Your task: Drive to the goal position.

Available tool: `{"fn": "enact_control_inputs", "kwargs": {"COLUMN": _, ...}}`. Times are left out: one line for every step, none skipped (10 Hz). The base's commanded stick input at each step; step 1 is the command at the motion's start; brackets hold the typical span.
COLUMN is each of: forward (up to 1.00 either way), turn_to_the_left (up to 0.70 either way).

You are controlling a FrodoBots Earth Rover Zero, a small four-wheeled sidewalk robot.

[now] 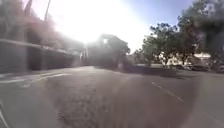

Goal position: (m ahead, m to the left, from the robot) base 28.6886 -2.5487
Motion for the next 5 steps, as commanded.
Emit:
{"fn": "enact_control_inputs", "kwargs": {"forward": 1.00, "turn_to_the_left": -0.22}}
{"fn": "enact_control_inputs", "kwargs": {"forward": 1.00, "turn_to_the_left": -0.21}}
{"fn": "enact_control_inputs", "kwargs": {"forward": 1.00, "turn_to_the_left": -0.09}}
{"fn": "enact_control_inputs", "kwargs": {"forward": 1.00, "turn_to_the_left": 0.00}}
{"fn": "enact_control_inputs", "kwargs": {"forward": 1.00, "turn_to_the_left": 0.00}}
